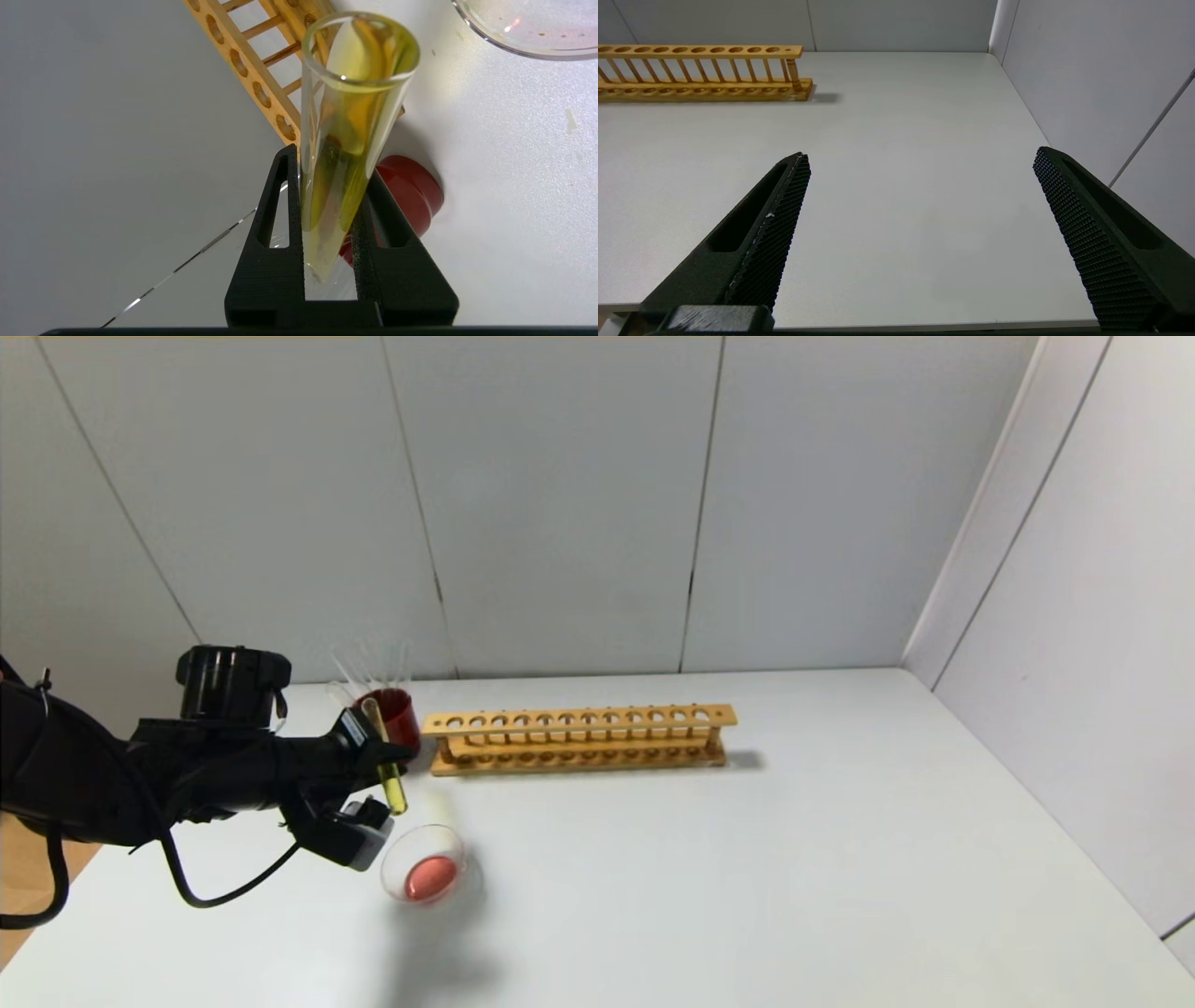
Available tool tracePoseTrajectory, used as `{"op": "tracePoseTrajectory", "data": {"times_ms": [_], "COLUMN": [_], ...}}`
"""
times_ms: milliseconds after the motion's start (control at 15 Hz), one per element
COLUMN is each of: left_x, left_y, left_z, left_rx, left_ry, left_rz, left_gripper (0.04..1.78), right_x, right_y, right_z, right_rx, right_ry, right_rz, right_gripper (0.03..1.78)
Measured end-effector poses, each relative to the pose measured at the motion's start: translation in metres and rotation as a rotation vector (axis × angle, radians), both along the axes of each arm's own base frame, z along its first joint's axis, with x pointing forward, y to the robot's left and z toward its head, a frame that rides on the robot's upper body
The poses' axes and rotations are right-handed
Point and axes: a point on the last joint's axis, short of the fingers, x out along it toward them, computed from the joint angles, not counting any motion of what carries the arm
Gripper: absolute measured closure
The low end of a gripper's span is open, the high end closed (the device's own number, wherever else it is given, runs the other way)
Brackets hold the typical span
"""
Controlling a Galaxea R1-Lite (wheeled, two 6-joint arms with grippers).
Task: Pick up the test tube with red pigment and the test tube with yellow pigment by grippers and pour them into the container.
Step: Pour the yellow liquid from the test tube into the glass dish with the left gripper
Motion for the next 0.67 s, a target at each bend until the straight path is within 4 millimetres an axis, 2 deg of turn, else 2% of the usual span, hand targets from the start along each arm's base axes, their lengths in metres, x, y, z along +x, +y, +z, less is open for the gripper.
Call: {"op": "tracePoseTrajectory", "data": {"times_ms": [667], "left_x": [-0.0017], "left_y": [0.0059], "left_z": [-0.0052], "left_rx": [0.055], "left_ry": [-0.005], "left_rz": [0.011], "left_gripper": [1.49], "right_x": [0.0], "right_y": [0.0], "right_z": [0.0], "right_rx": [0.0], "right_ry": [0.0], "right_rz": [0.0], "right_gripper": [0.06]}}
